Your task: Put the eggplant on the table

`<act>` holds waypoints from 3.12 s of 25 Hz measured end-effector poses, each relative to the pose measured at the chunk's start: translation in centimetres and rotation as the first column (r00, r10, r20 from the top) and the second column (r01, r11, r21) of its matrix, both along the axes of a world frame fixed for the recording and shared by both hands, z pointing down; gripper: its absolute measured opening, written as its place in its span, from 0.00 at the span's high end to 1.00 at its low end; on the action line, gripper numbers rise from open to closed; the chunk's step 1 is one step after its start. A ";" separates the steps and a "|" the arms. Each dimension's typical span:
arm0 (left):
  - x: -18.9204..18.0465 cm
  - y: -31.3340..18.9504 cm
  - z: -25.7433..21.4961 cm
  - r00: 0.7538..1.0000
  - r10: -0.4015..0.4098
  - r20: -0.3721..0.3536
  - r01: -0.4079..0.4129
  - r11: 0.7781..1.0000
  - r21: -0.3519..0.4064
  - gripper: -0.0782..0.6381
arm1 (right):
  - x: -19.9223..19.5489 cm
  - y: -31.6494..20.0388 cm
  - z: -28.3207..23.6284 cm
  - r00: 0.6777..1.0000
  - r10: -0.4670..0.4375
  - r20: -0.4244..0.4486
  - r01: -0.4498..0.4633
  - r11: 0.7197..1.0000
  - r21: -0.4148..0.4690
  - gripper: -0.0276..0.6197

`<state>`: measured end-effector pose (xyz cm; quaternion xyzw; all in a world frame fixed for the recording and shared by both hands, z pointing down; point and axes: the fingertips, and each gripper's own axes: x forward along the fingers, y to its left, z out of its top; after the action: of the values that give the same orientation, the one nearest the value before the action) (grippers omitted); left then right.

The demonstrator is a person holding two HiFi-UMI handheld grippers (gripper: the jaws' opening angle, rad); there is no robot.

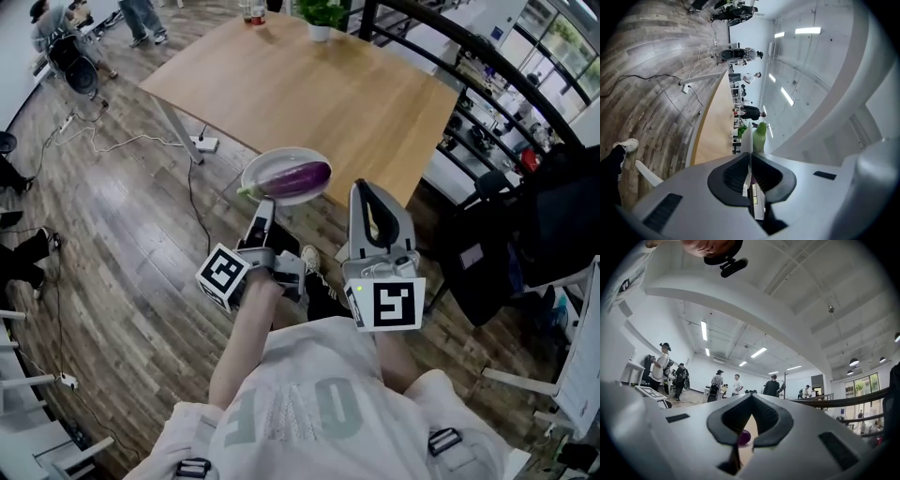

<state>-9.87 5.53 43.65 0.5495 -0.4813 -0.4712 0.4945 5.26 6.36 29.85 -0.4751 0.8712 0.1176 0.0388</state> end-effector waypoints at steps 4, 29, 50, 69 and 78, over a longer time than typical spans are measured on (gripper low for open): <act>-1.7 -5.5 -1.9 1.000 -0.009 0.002 0.008 1.000 0.027 0.86 | -1.6 -5.6 -1.2 1.000 -0.013 0.004 0.013 1.000 0.008 0.93; -8.4 -29.3 -3.1 0.999 -0.036 0.037 0.037 0.999 -0.019 0.87 | -8.2 -30.2 -0.5 0.997 -0.074 -0.016 0.071 0.987 -0.143 0.93; -9.2 -35.8 0.2 0.993 0.104 0.048 -0.102 0.994 -0.036 0.86 | -8.3 -33.4 -0.3 0.998 0.059 -0.003 -0.058 0.983 -0.176 0.93; -7.0 -40.1 10.4 0.981 0.189 0.037 -0.184 0.977 -0.110 0.86 | -5.1 -33.5 0.8 0.988 0.150 -0.035 -0.154 0.964 -0.217 0.93; -6.1 -41.0 13.7 0.978 0.208 0.011 -0.203 0.962 -0.180 0.86 | -3.7 -33.7 1.8 0.979 0.196 -0.058 -0.204 0.948 -0.245 0.93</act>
<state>-15.99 -35.42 57.34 0.5570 -0.4691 -0.3641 0.5806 1.59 -27.37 31.65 -0.5601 0.8268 0.0180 -0.0481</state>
